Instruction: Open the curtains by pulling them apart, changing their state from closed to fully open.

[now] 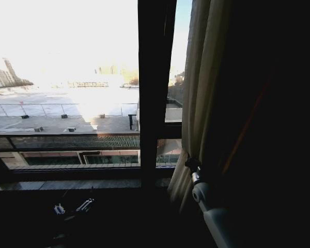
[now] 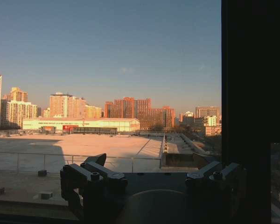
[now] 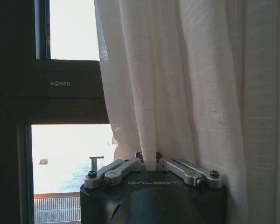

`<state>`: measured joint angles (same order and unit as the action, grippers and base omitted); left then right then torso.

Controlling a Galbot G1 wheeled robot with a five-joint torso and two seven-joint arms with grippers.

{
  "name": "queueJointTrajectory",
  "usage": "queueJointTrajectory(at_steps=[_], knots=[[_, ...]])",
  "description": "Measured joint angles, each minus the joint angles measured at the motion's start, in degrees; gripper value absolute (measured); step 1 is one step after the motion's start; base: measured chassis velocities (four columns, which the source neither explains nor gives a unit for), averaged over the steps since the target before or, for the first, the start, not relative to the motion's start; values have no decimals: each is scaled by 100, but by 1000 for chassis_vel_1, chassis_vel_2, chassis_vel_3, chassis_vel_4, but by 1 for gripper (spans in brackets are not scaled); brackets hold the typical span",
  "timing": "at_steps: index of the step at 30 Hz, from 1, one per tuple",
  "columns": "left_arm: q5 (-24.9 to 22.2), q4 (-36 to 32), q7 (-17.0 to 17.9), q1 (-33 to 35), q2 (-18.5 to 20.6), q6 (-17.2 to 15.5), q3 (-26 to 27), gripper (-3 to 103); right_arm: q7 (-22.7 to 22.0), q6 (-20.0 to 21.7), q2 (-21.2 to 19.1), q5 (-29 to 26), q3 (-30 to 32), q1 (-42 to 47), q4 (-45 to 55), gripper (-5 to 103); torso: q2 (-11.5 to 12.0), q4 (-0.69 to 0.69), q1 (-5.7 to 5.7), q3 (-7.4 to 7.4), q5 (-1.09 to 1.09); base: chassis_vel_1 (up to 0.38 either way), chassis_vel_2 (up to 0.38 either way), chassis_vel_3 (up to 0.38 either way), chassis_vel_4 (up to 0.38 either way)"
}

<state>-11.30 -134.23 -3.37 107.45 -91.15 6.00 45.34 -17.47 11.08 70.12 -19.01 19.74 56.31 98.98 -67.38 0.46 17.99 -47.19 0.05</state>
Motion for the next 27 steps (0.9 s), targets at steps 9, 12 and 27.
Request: queueJointTrajectory(at_steps=[9,12,27], knots=[[-3,0,5,-13,3,4,10,100,-166,-2,41,-3,156,-72,-206,0,-1,-4,0,1,-5,4,4,-1,-2],[-5,-1,4,-7,3,8,10,100,-323,18,36,-60,313,-138,-326,0,-1,-3,0,1,-5,17,19,-9,-12],[-17,-16,4,-9,2,23,-27,100,-1467,298,-73,-9,1312,-470,-1059,0,-1,-2,0,1,-4,0,0,0,0]])
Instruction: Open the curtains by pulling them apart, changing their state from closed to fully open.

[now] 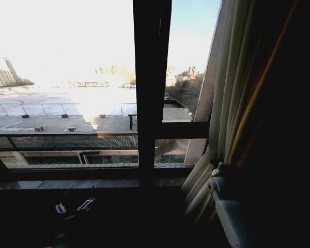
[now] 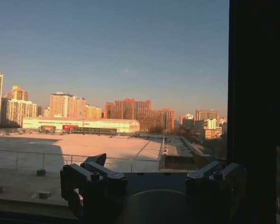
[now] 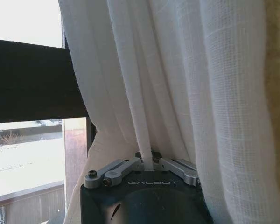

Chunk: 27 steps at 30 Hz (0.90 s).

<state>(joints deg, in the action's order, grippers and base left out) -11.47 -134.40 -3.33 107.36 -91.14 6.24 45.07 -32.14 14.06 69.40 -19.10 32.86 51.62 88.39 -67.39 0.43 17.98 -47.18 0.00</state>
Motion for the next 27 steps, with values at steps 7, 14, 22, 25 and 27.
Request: queueJointTrajectory(at_steps=[7,14,22,25,27], knots=[[-42,-40,-1,1,1,1,18,100,185,71,-35,-66,-78,180,290,2,1,3,1,-1,4,0,0,0,0],[-52,-52,0,-22,0,-5,12,100,738,153,-95,-115,-516,816,1365,29,1,2,0,0,1,0,0,0,0],[-79,-54,0,-22,0,-24,22,100,929,204,-67,28,-1216,1554,2421,56,1,0,0,0,1,0,0,0,0],[-81,-57,0,-24,-1,-33,-2,100,1449,209,-42,579,-1391,1996,2796,67,0,3,0,0,0,0,0,0,0],[-81,-58,0,-24,-1,-34,-9,100,1514,203,-33,702,-1451,2089,2875,73,0,2,0,0,0,0,0,0,0]])
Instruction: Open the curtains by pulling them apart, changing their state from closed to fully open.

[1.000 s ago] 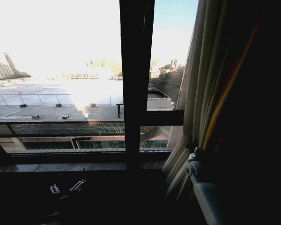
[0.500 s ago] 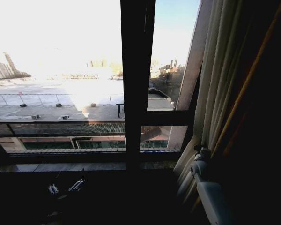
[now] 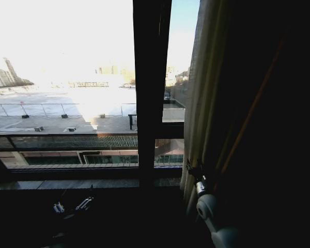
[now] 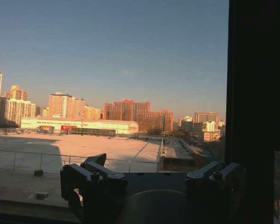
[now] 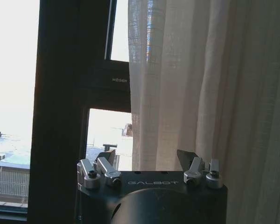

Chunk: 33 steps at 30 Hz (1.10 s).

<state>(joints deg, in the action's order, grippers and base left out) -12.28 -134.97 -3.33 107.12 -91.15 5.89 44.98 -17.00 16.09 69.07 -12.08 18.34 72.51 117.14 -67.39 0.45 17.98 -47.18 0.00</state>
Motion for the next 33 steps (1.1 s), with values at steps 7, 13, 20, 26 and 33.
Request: queueJointTrajectory(at_steps=[7,13,20,26,33], knots=[[7,-39,0,12,0,-18,-27,100,-12,-127,70,335,-142,189,94,97,0,-1,0,0,2,0,0,0,0],[11,-49,-1,41,0,-16,-29,100,-37,-145,76,426,-137,191,77,100,0,-1,0,0,2,74,72,-71,-68],[18,-49,-3,86,0,2,-45,100,-47,-154,95,459,-152,213,60,100,0,-1,0,0,2,201,180,-192,-192],[13,-50,-3,111,1,21,-12,100,-50,-162,96,466,-173,194,37,100,0,-1,0,0,1,283,269,-281,-283],[10,-67,-4,114,0,24,-22,100,-37,-186,98,552,-176,179,-23,100,1,-1,1,0,2,317,331,-327,-328]])
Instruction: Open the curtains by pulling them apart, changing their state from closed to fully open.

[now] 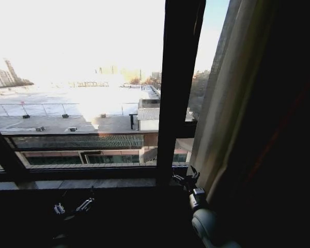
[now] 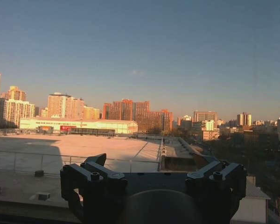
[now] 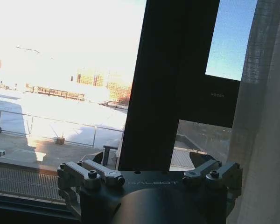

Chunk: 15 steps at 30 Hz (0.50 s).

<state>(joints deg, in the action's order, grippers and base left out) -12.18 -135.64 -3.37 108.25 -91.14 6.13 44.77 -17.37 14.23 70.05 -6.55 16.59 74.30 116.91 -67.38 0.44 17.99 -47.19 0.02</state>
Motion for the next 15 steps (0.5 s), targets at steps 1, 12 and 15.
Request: queueJointTrajectory(at_steps=[1,12,15], knots=[[0,0,0,7,0,2,-6,100,21,-32,-1,32,14,1,-22,100,0,0,0,0,0,365,368,-378,-349],[2,3,0,36,-1,69,3,100,74,-127,3,174,3,23,-92,100,0,0,0,0,-1,359,364,-354,-356],[3,2,0,40,-1,69,3,100,80,-134,14,216,-15,21,-112,100,0,-1,0,0,-1,302,371,-323,-371]])
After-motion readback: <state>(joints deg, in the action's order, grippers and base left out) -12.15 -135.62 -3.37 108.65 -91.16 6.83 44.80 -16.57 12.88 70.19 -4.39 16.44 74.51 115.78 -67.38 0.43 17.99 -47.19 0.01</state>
